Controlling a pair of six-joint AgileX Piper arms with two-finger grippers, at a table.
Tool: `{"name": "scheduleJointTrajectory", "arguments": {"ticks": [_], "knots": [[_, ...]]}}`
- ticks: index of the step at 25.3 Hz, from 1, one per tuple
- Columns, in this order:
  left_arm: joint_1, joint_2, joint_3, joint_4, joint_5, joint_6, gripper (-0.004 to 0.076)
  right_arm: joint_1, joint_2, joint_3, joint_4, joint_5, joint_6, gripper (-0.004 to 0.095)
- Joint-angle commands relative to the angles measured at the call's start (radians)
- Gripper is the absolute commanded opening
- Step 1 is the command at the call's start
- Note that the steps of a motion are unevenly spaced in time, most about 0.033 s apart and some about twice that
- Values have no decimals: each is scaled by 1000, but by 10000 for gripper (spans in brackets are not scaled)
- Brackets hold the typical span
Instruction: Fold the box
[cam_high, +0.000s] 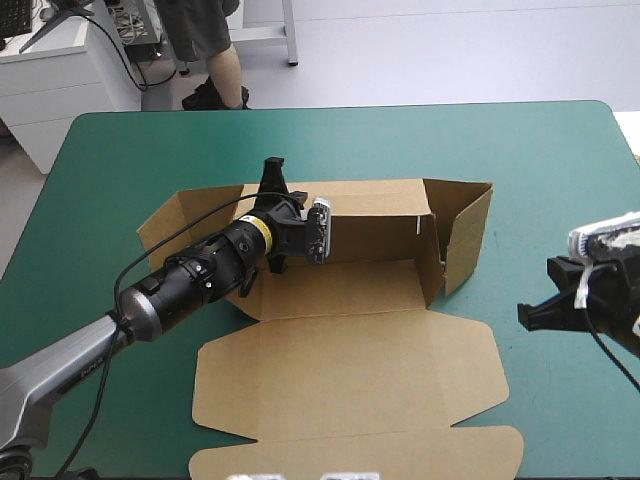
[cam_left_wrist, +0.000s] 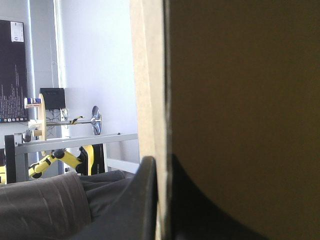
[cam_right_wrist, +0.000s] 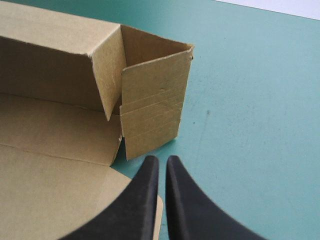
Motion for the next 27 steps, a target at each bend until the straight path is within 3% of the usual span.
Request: {"name": "scheduleJointTrajectory", "arguments": {"ticks": [1, 5, 8, 13, 17, 24, 27], "knots": [[-15, -14, 4, -39, -24, -5, -8, -4, 97, -116, -6, -51, -2, 268], [-15, -14, 4, -39, -28, -5, -8, -4, 220, -218, -16, -52, -7, 658], [-15, -14, 4, -39, -35, -5, -8, -4, 315, -287, -49, -58, 4, 819], [-15, -14, 4, -39, -52, -5, -8, -4, 464, -378, -178, -164, 115, 833], [-15, -14, 4, -39, -50, -5, -8, -4, 576, -423, -180, -229, 120, 833], [-15, -14, 4, -41, -48, -5, -8, -7, 790, -590, -152, -189, 115, 833], [-15, -14, 4, -43, -46, -5, -8, -44, 900, -721, -12, -93, 30, 833]]}}
